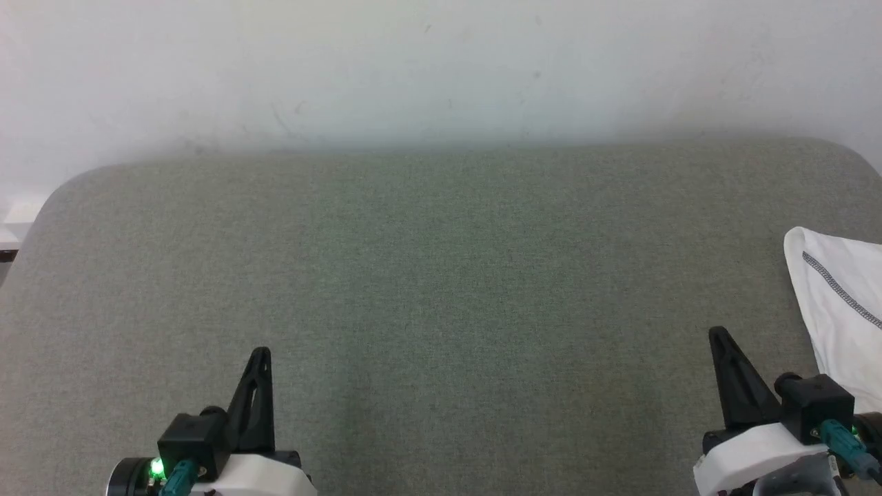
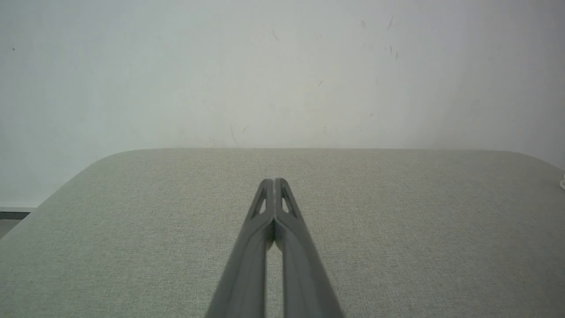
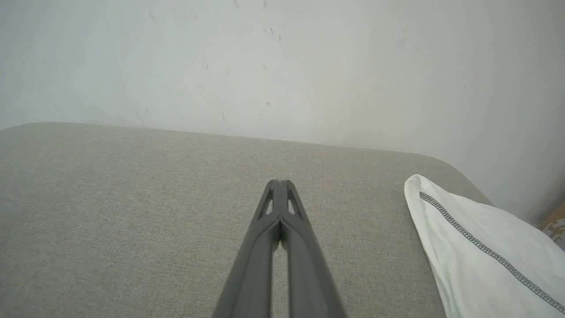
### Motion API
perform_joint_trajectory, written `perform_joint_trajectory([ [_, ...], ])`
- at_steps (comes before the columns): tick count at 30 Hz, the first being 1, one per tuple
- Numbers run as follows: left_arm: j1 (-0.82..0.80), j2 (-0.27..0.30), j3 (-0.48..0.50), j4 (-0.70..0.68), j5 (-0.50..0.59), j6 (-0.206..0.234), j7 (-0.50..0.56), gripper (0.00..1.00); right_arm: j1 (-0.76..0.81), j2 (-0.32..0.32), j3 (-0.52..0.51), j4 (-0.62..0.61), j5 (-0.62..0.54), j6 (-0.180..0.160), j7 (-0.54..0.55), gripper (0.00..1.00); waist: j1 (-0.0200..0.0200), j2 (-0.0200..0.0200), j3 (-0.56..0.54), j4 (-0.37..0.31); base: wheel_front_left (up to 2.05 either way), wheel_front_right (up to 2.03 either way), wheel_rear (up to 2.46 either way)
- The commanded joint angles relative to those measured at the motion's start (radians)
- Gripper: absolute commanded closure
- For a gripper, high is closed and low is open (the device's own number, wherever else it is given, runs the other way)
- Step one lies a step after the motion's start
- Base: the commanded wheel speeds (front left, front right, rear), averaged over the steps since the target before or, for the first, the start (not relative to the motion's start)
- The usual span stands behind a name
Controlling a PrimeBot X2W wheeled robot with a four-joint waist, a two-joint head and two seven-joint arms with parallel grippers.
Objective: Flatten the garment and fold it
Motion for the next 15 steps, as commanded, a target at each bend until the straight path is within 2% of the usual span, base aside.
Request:
perform_joint_trajectory([
  [1,-0.023,-0.005,0.006,0.006,0.013,-0.009,0.005,1.0,-0.017,0.002,0.003,-0.005,-0.005,-0.001,0.007,1.0,0.0,0.0,0.0,0.0,0.0,0.0,0.0],
  [15,-0.048,-0.011,0.015,0.02,0.034,-0.017,0.033,1.0,-0.032,0.002,0.017,-0.011,-0.006,-0.001,0.033,1.0,0.0,0.0,-0.001,-0.001,0.0,0.0,0.0],
])
